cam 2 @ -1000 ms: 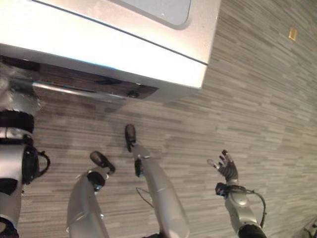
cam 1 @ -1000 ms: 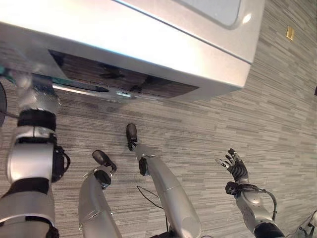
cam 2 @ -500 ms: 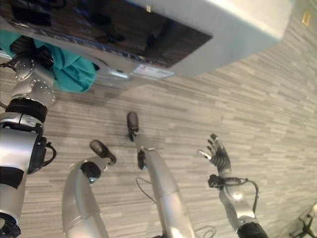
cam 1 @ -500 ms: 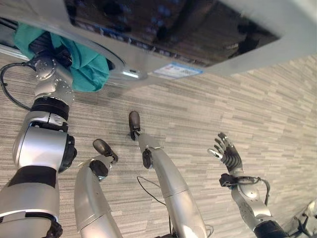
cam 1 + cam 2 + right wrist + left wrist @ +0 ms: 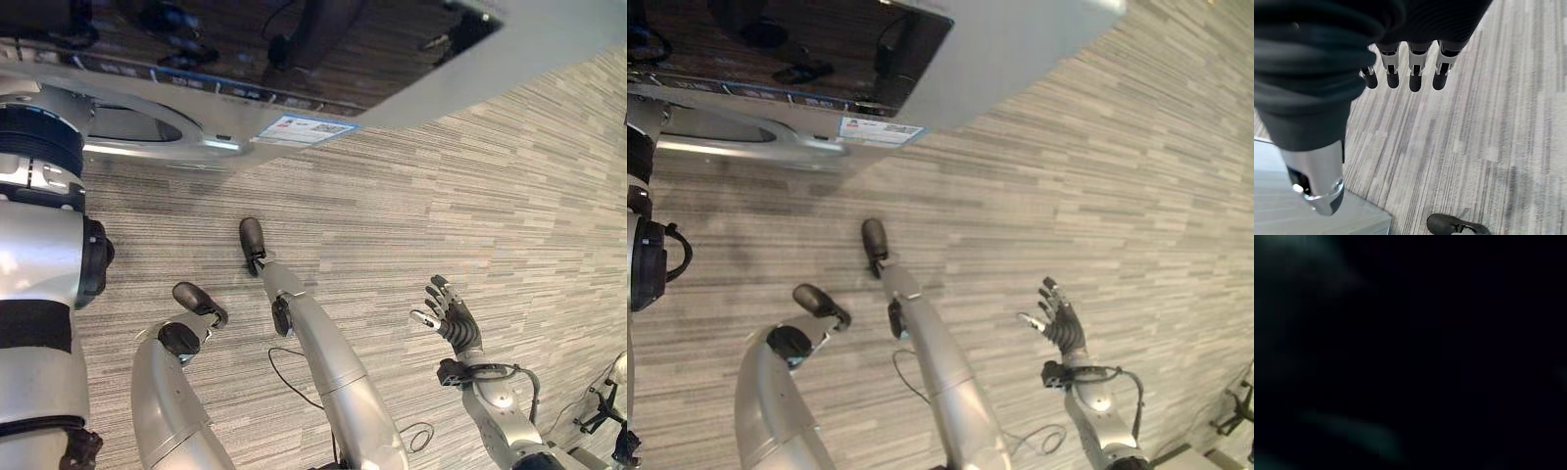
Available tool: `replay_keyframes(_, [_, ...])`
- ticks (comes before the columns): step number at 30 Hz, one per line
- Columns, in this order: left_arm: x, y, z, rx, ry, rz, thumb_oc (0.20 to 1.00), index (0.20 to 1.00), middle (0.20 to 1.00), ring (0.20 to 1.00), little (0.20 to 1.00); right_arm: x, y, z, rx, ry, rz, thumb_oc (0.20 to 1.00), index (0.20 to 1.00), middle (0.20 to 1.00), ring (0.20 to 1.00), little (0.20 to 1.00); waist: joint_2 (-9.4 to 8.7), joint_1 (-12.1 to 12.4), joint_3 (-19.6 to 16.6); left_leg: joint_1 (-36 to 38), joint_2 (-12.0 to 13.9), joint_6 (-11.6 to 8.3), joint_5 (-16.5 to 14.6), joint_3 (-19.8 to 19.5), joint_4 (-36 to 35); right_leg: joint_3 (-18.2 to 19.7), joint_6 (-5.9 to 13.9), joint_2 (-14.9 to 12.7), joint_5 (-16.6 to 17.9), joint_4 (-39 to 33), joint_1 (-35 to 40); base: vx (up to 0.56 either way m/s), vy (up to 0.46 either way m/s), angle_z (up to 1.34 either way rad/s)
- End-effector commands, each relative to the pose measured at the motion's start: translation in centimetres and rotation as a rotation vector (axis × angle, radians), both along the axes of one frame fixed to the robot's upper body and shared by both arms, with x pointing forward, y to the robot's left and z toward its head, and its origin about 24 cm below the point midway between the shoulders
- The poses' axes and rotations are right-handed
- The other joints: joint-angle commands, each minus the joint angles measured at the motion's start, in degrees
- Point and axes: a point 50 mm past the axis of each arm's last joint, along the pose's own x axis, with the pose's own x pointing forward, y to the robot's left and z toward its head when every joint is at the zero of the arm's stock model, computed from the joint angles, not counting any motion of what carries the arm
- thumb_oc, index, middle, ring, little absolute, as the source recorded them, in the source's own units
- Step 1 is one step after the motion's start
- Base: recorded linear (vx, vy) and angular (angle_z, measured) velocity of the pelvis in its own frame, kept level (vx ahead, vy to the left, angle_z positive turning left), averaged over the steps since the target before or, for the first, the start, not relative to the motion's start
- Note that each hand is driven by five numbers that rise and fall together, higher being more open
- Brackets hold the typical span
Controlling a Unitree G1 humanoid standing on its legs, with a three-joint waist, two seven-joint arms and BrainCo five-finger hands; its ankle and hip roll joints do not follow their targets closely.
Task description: Grab the laundry basket,head to the washer,open it,put in the laundry and shut it.
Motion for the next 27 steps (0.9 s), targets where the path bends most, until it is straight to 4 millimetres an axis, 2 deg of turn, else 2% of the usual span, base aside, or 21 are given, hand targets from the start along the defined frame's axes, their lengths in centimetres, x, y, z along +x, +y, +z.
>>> replay_keyframes(1, [-0.3, 4.7, -2.9, 0.325, 0.435, 0.285, 1.0, 1.0, 1.0, 1.0, 1.0, 0.4, -2.8, 1.8, -0.081, -0.058, -0.035, 1.0, 1.0, 1.0, 1.0, 1.0, 2.78, -0.5, -2.0, -1.6, 2.6, -4.16, 1.2, -7.8, 3.0, -0.5, 5.4, -3.7, -6.6, 1.0, 3.7, -0.02, -0.009, 0.03])
replay_keyframes(3, [0.5, 4.1, -3.8, 0.343, 0.49, 0.221, 1.0, 1.0, 1.0, 1.0, 1.0, 0.4, -3.0, 1.8, -0.083, -0.043, -0.024, 1.0, 1.0, 1.0, 1.0, 1.0, 3.1, -0.2, -1.9, -1.9, 1.9, -4.08, 1.8, -7.7, 2.6, -0.5, 5.4, -4.0, -6.3, 1.1, 3.4, -0.02, 0.005, 0.08])
replay_keyframes(5, [0.9, 3.8, -4.4, 0.515, 0.608, 0.295, 1.0, 1.0, 1.0, 1.0, 1.0, 0.1, -3.3, 1.7, -0.094, -0.029, -0.01, 1.0, 1.0, 1.0, 1.0, 1.0, 3.67, 0.0, -2.4, -2.1, 1.3, -4.09, 2.5, -7.7, 1.8, -0.7, 5.44, -4.5, -6.0, 0.7, 3.2, -0.02, -0.008, 0.2])
replay_keyframes(6, [0.9, 3.8, -4.4, 0.516, 0.608, 0.295, 1.0, 1.0, 1.0, 1.0, 1.0, 0.1, -3.3, 1.7, -0.093, -0.029, -0.011, 1.0, 1.0, 1.0, 1.0, 1.0, 3.67, 0.0, -2.4, -2.2, 1.2, -4.08, 2.5, -7.7, 1.8, -0.7, 5.44, -4.5, -6.0, 0.7, 3.2, -0.03, -0.028, 0.2])
replay_keyframes(7, [1.1, 4.0, -5.4, 0.623, 0.7, 0.354, 1.0, 1.0, 1.0, 1.0, 1.0, 0.2, -3.2, 2.0, -0.096, -0.041, 0.017, 1.0, 1.0, 1.0, 1.0, 1.0, 3.69, 0.1, -2.5, -2.3, 0.8, -4.33, 3.1, -7.8, 0.8, -0.8, 5.53, -4.8, -5.7, 0.5, 3.0, -0.03, -0.014, 0.16])
replay_keyframes(9, [1.4, 4.1, -6.6, 0.544, 0.731, 0.31, 1.0, 1.0, 1.0, 1.0, 1.0, 0.1, -3.4, 2.4, -0.106, -0.043, 0.038, 1.0, 1.0, 1.0, 1.0, 1.0, 3.71, 0.0, -2.3, -2.4, -0.1, -4.49, 3.8, -7.7, -0.3, -0.9, 5.58, -5.3, -5.4, 0.1, 2.9, -0.04, -0.015, 0.16])
replay_keyframes(11, [2.1, 2.6, -6.5, 0.609, 0.713, 0.285, 1.0, 1.0, 1.0, 1.0, 1.0, 0.0, -3.5, 2.3, -0.109, -0.036, 0.039, 1.0, 1.0, 1.0, 1.0, 1.0, 3.85, 0.0, -2.0, -2.3, -1.1, -4.7, 4.6, -7.9, -1.6, -1.1, 5.72, -6.0, -5.1, -0.2, 3.0, -0.03, -0.025, 0.25])
replay_keyframes(12, [2.1, 2.6, -6.5, 0.609, 0.714, 0.285, 1.0, 1.0, 1.0, 1.0, 1.0, 0.0, -3.5, 2.3, -0.11, -0.036, 0.038, 1.0, 1.0, 1.0, 1.0, 1.0, 3.86, 0.0, -2.0, -2.3, -1.1, -4.69, 4.7, -7.9, -1.6, -1.1, 5.73, -6.0, -5.1, -0.2, 3.0, -0.02, 0.005, 0.18])
replay_keyframes(13, [2.6, 2.0, -7.4, 0.658, 0.738, 0.268, 1.0, 1.0, 1.0, 1.0, 1.0, 0.1, -3.4, 2.4, -0.116, -0.041, 0.046, 1.0, 1.0, 1.0, 1.0, 1.0, 4.14, 0.2, -1.8, -1.8, -1.6, -4.7, 5.1, -7.6, -2.7, -0.9, 5.84, -6.4, -4.9, -0.4, 3.2, -0.01, 0.028, 0.05])
replay_keyframes(15, [2.9, 1.8, -8.2, 0.553, 0.707, 0.194, 1.0, 1.0, 1.0, 1.0, 1.0, 0.4, -3.1, 2.6, -0.119, -0.046, 0.066, 1.0, 1.0, 1.0, 1.0, 1.0, 4.3, 0.2, -1.5, -0.9, -2.3, -4.99, 5.7, -7.1, -4.0, -0.6, 5.91, -6.8, -4.5, -0.5, 3.6, -0.01, 0.043, 0.04])
replay_keyframes(16, [2.7, -0.7, -4.6, 0.297, 0.383, -0.002, 1.0, 1.0, 1.0, 1.0, 1.0, 0.7, -2.9, 2.9, -0.134, -0.058, 0.085, 1.0, 1.0, 1.0, 1.0, 1.0, 4.44, 0.1, -1.2, -0.3, -3.1, -5.66, 5.9, -6.8, -5.3, 0.0, 6.25, -7.2, -4.2, -1.0, 3.7, -0.02, 0.048, 0.13])
replay_keyframes(18, [1.2, -4.1, 0.1, 0.217, 0.039, -0.131, 1.0, 1.0, 1.0, 1.0, 1.0, 0.6, -3.0, 3.2, -0.142, -0.073, 0.076, 1.0, 1.0, 1.0, 1.0, 1.0, 4.31, -0.2, -1.2, -0.3, -3.8, -5.8, 6.3, -6.7, -6.4, -0.1, 6.2, -7.7, -3.8, -2.7, 4.1, -0.03, 0.018, 0.19])
replay_keyframes(19, [1.3, -4.1, 0.1, 0.217, 0.039, -0.13, 1.0, 1.0, 1.0, 1.0, 1.0, 0.6, -3.0, 3.1, -0.143, -0.072, 0.076, 1.0, 1.0, 1.0, 1.0, 1.0, 4.32, -0.2, -1.2, -0.2, -3.8, -5.79, 6.3, -6.7, -6.4, -0.1, 6.21, -7.7, -3.8, -2.7, 4.1, -0.04, 0.003, 0.24])
replay_keyframes(20, [1.6, -2.4, -1.5, 0.197, 0.112, -0.082, 1.0, 1.0, 1.0, 1.0, 1.0, 0.7, -3.1, 3.5, -0.168, -0.09, 0.076, 1.0, 1.0, 1.0, 1.0, 1.0, 4.16, -0.4, -0.8, -0.4, -3.7, -5.68, 6.1, -6.6, -6.0, -0.1, 6.06, -7.7, -3.9, -2.6, 4.2, -0.03, 0.006, 0.16])
replay_keyframes(21, [1.6, -2.4, -1.4, 0.197, 0.111, -0.082, 1.0, 1.0, 1.0, 1.0, 1.0, 0.7, -3.1, 3.5, -0.168, -0.091, 0.076, 1.0, 1.0, 1.0, 1.0, 1.0, 4.15, -0.4, -0.8, -0.4, -3.7, -5.68, 6.1, -6.6, -5.9, -0.1, 6.06, -7.7, -3.9, -2.6, 4.2, -0.04, 0.051, 0.03])
replay_keyframes(22, [1.8, -0.7, -2.6, 0.207, 0.232, 0.004, 1.0, 1.0, 1.0, 1.0, 1.0, 0.8, -3.2, 3.0, -0.184, -0.068, 0.058, 1.0, 1.0, 1.0, 1.0, 1.0, 4.2, -0.6, -0.8, -0.2, -3.3, -5.42, 5.8, -6.4, -5.6, 0.2, 6.06, -7.5, -3.9, -2.1, 4.0, 0.0, 0.07, -0.08])
replay_keyframes(24, [2.1, 0.4, -4.0, 0.218, 0.332, 0.044, 1.0, 1.0, 1.0, 1.0, 1.0, 0.7, -3.1, 2.8, -0.174, -0.059, 0.046, 1.0, 1.0, 1.0, 1.0, 1.0, 4.16, -0.7, -0.9, 0.1, -2.7, -5.16, 5.4, -5.8, -5.1, 0.5, 6.15, -7.3, -3.7, -1.8, 3.8, 0.0, 0.093, -0.11])
replay_keyframes(25, [2.4, 1.2, -5.8, 0.301, 0.472, 0.119, 1.0, 1.0, 1.0, 1.0, 1.0, 0.6, -3.0, 2.5, -0.185, -0.043, 0.065, 1.0, 1.0, 1.0, 1.0, 1.0, 4.32, -0.9, -1.2, 0.5, -2.4, -5.02, 5.3, -5.1, -5.0, 1.0, 6.24, -7.1, -3.3, -2.1, 3.7, 0.01, 0.079, -0.2])
replay_keyframes(27, [2.5, 2.0, -7.6, 0.429, 0.614, 0.205, 1.0, 1.0, 1.0, 1.0, 1.0, 0.4, -2.8, 2.5, -0.197, -0.044, 0.093, 1.0, 1.0, 1.0, 1.0, 1.0, 4.38, -1.0, -1.2, 0.9, -2.4, -5.04, 5.6, -4.6, -5.6, 1.3, 6.36, -7.2, -2.9, -2.7, 3.9, 0.0, 0.043, -0.17])
